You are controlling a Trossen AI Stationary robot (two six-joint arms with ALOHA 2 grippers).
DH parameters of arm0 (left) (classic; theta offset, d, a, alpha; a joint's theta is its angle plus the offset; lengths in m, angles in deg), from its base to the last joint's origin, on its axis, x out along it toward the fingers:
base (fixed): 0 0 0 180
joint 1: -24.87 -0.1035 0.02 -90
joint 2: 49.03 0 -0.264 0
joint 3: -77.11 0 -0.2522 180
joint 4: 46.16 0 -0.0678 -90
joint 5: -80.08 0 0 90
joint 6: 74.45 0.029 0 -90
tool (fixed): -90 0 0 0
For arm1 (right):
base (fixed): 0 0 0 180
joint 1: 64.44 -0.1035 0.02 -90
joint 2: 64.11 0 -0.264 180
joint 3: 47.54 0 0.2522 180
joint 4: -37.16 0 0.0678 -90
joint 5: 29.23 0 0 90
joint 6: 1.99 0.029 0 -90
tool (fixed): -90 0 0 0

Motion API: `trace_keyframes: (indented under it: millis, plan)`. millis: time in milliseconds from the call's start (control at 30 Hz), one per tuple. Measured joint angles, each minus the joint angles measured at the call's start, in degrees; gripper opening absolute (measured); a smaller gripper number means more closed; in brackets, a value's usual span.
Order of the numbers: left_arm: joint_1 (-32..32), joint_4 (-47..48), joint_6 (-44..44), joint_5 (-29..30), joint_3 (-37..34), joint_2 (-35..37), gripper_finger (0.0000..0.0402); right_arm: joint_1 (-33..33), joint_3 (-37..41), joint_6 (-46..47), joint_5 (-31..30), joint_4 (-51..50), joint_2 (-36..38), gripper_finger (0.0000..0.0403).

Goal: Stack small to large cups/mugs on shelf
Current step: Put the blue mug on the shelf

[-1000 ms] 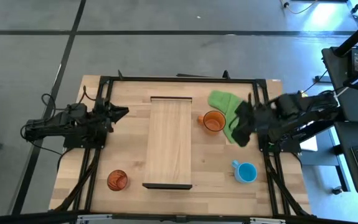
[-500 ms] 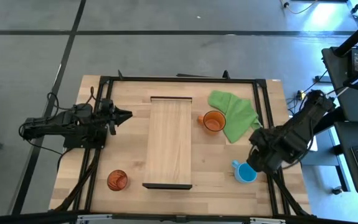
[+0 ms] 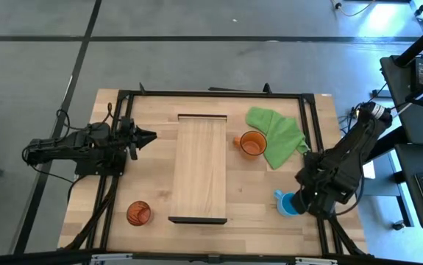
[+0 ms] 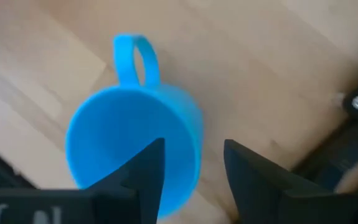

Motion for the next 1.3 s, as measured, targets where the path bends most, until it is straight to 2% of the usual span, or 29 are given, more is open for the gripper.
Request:
trace_keyframes:
  millis: [167,333,600,767,1033,1200,1300]
  plan:
    - [-0.02,0.0,-0.04,0.0,0.0,0.0,0.0076,0.02,2.67,0.91,-1.19,2.91,0.01,0.0165]
    - [-0.02,0.12,-0.04,0.03,0.0,0.0,0.0076,0.0,2.86,0.42,1.44,4.64,-0.43,0.0165]
    - [0.0,0.44,0.03,0.48,0.0,0.0,0.0076,0.09,2.86,1.77,1.78,4.39,-2.83,0.0158]
    - [0.0,0.44,0.48,0.48,0.0,0.0,0.0076,0.09,2.86,3.3,1.85,4.49,-3.92,0.012]
    - [-0.02,0.44,2.03,1.8,0.0,0.0,0.0076,1.41,2.88,3.3,1.79,4.66,-3.85,0.0015]
    - [-0.01,0.44,2.01,2.02,0.0,0.0,0.0076,3.66,2.78,2.72,2.85,5.36,-3.03,0.0016]
    - [0.0,0.44,1.99,2.39,0.0,0.0,0.0076,6.52,0.56,-1.47,2.67,4.59,-2.26,0.0009]
